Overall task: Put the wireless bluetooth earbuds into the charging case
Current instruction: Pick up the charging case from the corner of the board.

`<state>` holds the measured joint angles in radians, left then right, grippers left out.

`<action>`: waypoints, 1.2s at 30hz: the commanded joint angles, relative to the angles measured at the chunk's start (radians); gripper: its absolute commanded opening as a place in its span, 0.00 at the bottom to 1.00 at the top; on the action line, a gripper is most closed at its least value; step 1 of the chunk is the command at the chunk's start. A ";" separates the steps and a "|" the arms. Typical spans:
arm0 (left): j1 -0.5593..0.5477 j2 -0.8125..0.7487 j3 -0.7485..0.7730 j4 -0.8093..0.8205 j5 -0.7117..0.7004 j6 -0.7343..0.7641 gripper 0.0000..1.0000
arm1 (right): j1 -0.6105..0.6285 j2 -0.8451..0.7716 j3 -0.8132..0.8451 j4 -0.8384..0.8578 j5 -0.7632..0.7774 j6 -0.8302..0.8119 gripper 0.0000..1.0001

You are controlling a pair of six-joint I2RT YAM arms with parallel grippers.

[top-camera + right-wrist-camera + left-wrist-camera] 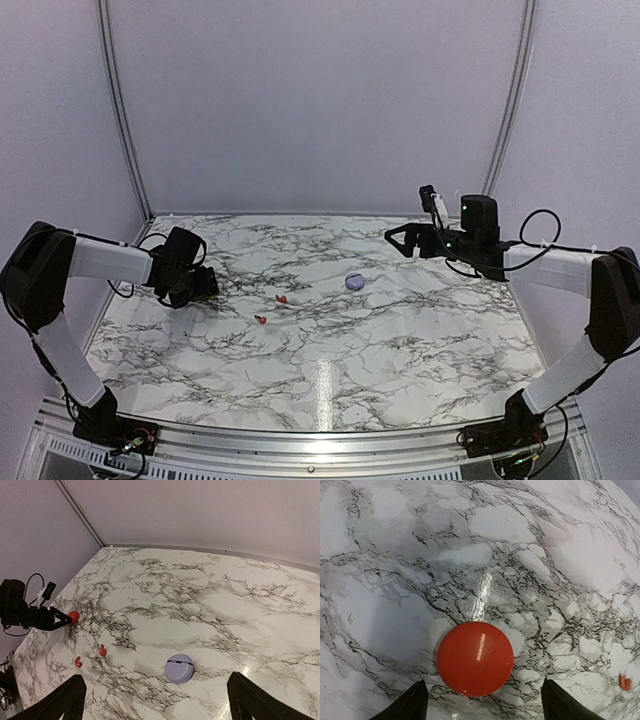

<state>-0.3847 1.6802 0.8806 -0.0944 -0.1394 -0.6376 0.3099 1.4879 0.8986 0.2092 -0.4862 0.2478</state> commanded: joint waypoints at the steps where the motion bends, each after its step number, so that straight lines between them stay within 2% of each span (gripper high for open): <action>1: 0.001 0.072 0.047 0.009 -0.006 0.018 0.79 | -0.002 -0.029 0.000 -0.001 0.001 -0.021 0.99; 9: -0.016 0.191 0.099 0.008 -0.041 0.051 0.67 | -0.002 -0.029 -0.001 0.033 -0.017 -0.005 0.99; 17: -0.047 0.240 0.129 -0.004 -0.069 0.114 0.51 | -0.002 -0.028 0.007 0.021 -0.018 -0.017 0.99; 25: -0.079 0.248 0.148 -0.018 -0.045 0.161 0.45 | -0.002 -0.027 0.010 0.021 -0.042 -0.019 0.99; 36: -0.095 0.097 0.118 -0.022 0.054 0.197 0.45 | 0.020 -0.030 -0.021 0.039 -0.102 -0.049 0.99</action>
<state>-0.4679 1.8534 1.0199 -0.0589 -0.1635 -0.4675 0.3145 1.4750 0.8970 0.2108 -0.5457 0.2260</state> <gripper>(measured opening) 0.524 0.985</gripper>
